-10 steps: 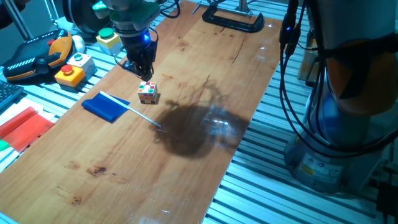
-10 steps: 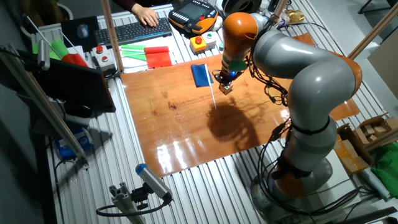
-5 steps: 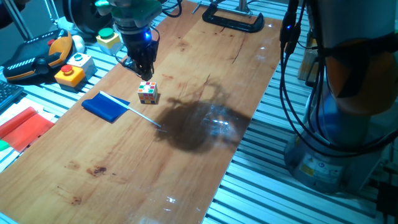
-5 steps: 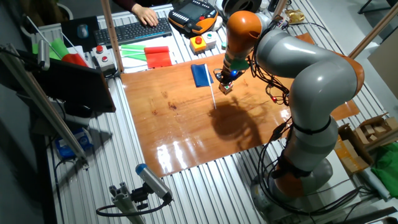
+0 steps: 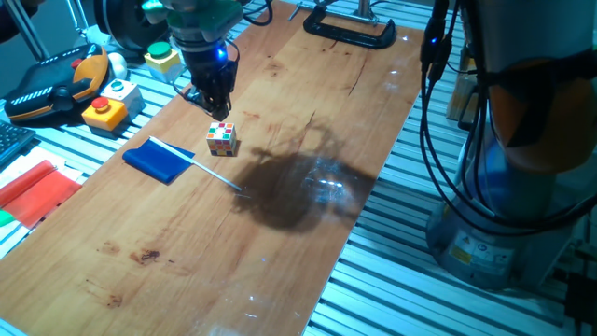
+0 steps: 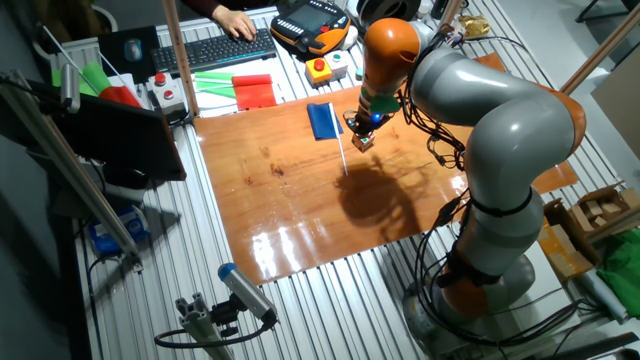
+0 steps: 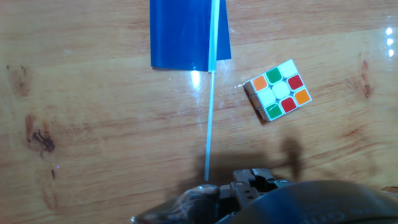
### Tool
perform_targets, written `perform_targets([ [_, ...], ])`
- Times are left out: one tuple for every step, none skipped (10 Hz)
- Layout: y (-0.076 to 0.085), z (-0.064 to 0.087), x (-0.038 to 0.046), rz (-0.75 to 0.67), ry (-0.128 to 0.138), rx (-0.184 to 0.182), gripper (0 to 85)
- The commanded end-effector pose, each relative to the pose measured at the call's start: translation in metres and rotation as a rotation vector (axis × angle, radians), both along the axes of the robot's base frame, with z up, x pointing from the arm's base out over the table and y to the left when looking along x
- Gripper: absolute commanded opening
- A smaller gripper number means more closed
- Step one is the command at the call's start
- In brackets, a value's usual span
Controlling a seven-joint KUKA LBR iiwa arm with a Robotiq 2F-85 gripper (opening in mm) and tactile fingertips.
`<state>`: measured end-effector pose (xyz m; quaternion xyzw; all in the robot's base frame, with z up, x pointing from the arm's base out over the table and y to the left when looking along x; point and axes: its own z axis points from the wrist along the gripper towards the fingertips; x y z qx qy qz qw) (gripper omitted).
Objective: Wave the flag
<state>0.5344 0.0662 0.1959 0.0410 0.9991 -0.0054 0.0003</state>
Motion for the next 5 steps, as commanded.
perform_targets([
  [-0.0003, 0.0001, -0.0001, 0.0, -0.002, -0.003, 0.7],
  [-0.0006, 0.0006, -0.0004, 0.001, -0.003, -0.004, 0.7],
  [-0.0005, 0.0007, -0.0007, 0.001, -0.002, -0.004, 0.7],
  [-0.0005, 0.0009, -0.0011, 0.003, -0.002, -0.003, 0.7],
  [-0.0003, 0.0011, -0.0014, 0.004, -0.002, -0.003, 0.7],
])
